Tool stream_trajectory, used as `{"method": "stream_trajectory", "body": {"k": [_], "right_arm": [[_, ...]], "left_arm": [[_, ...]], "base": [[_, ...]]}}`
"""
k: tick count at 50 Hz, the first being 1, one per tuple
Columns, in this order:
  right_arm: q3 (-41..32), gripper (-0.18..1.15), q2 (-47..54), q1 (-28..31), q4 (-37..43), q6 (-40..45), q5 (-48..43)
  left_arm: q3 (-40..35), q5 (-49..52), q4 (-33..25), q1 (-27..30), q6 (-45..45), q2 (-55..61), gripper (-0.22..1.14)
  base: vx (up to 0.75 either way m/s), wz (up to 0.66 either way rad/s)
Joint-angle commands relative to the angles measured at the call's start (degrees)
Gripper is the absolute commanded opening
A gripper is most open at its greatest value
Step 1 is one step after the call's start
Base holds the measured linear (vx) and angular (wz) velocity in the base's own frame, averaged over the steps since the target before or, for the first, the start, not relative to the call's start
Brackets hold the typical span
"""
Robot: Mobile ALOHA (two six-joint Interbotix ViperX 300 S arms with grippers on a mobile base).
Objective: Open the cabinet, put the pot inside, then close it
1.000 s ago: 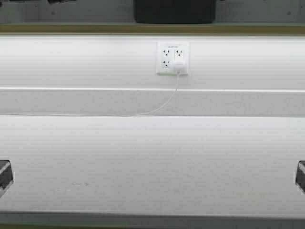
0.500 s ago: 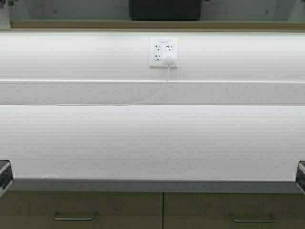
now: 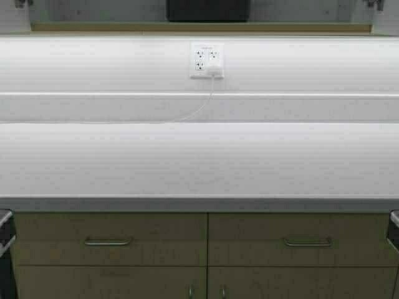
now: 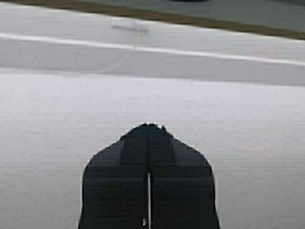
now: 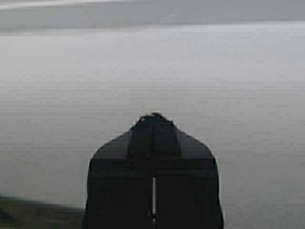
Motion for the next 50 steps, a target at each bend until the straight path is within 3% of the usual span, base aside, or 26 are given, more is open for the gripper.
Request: {"method": "stream_trajectory", "body": {"k": [1,17,35,50], "right_arm": [[-2.11,0.07,-0.70,-3.78,-3.16,-0.09,-0.09],[-6.33,0.07,-2.99,-16.17,-5.01,-0.09,2.02],[-18.02,0.07,-2.64,-36.91,-6.77,-0.18,4.13],[-30.15,0.07,4.22,-41.84,-7.21,-0.18,4.83]], "left_arm": [[-2.29,-0.09,0.35,2.64,2.02,-1.23,0.04],[-11.25,13.10,0.53,20.92,6.15,-2.64,0.04],[-26.63,24.79,1.76,49.13,6.33,-2.72,0.04],[-39.55,27.86,1.93,62.31,6.15,3.69,0.04]], "base": [[-0.23,0.01],[-0.23,0.05],[-0.17,-0.04],[-0.07,-0.05]]}}
